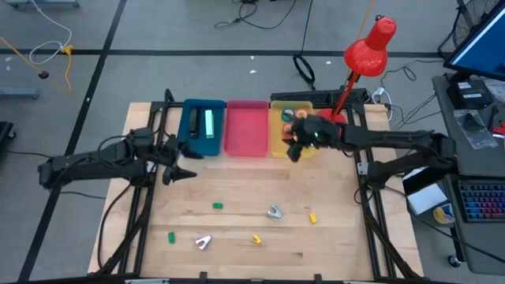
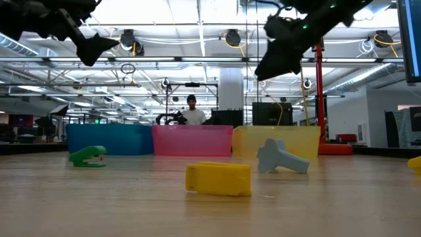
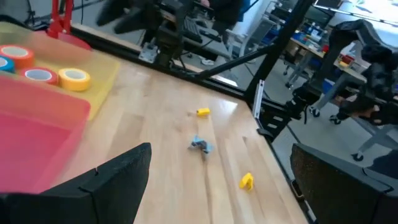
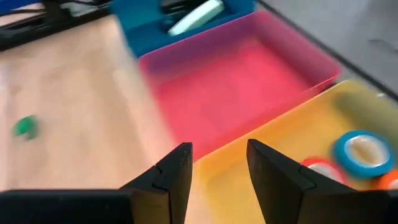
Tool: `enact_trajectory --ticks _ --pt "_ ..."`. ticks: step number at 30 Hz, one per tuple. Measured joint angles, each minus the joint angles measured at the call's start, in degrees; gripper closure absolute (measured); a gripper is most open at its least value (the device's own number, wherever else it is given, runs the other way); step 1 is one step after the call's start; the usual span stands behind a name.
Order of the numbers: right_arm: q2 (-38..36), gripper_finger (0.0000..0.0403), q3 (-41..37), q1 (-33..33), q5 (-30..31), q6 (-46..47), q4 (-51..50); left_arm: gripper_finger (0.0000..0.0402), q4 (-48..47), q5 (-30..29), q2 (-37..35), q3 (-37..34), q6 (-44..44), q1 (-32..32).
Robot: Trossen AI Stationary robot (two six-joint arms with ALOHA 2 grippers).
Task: Pick and place Stapler, Stapler remover, tape
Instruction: Put the top green stapler into the blue bin
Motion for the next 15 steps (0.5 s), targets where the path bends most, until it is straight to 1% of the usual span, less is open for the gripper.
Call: enact_trajectory --ticks 4,7,11,15 --pt "-3.74 0.0259 -4.37 4.51 -0.06 4.42 1.07 0.0023 0.09 -4.89 0.00 0.00 -1.25 -5.23" --pt "-6.03 0.0259 -7.29 6.86 0.02 7.86 1.47 0.0023 0.15 -8.14 0.01 0.00 -0.22 -8.74" --pt "-8.58 0.0259 -10.25 9.19 0.04 11.02 1.75 0.0023 0.15 -10.90 0.04 0.00 0.15 -11.99" --pt "-10.67 0.0259 -12.32 10.97 0.07 12.01 3.23 0.0023 2.18 -12.93 0.33 0.00 0.40 -14.64"
